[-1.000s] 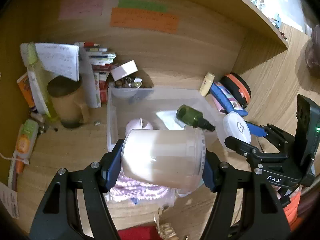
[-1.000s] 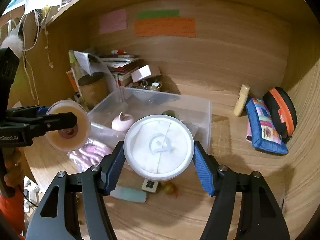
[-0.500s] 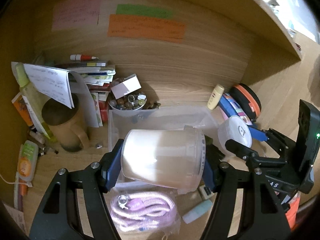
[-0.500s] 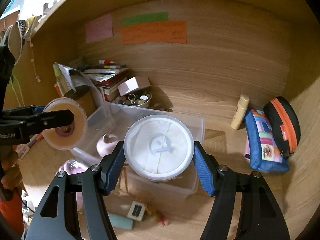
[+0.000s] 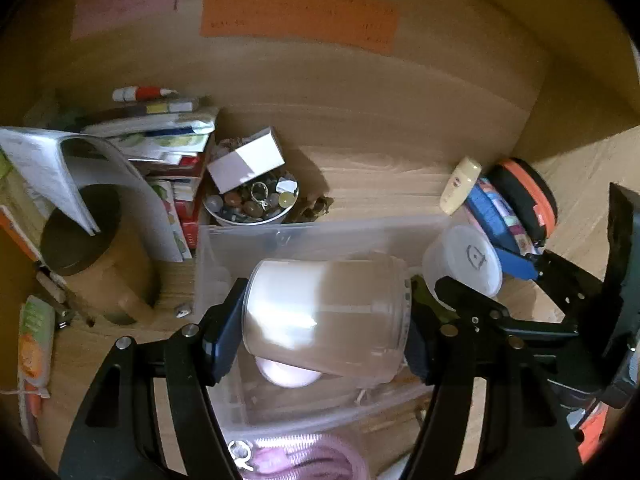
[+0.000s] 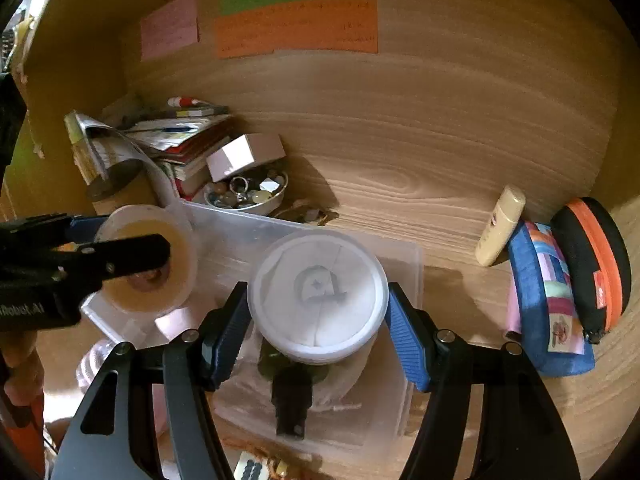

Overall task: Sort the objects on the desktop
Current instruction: 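Carry both jars over the clear box and lower them inside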

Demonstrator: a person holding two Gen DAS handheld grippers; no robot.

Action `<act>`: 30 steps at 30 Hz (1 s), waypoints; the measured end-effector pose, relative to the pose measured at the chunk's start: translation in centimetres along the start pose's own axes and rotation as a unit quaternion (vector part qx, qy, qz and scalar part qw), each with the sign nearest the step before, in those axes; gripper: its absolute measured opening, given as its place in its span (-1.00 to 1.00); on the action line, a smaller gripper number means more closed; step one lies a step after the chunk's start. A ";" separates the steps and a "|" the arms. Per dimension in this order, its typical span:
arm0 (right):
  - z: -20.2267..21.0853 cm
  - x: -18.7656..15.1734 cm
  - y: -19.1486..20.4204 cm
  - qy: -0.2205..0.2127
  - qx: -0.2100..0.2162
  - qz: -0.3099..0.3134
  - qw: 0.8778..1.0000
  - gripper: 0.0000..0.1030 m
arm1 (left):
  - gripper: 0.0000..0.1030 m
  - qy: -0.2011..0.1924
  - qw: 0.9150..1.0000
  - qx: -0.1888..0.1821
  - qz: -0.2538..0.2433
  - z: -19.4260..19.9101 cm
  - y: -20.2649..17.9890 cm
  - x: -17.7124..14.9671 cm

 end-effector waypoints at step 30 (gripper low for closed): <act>-4.1 -2.2 -0.6 0.046 -0.013 0.012 0.999 0.22 | 0.32 0.044 0.999 0.008 -0.007 -5.5 0.9 -1.9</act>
Point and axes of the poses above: each gripper's, at about its wrist camera, not at the fingertips, and z roughly against the way its jaws point, y to its left, x to its top, the point moved 9 cm from there along -z, roughly the way its jaws point, and after that the axes turned 4 degrees about -y, right-handed, at the moved point
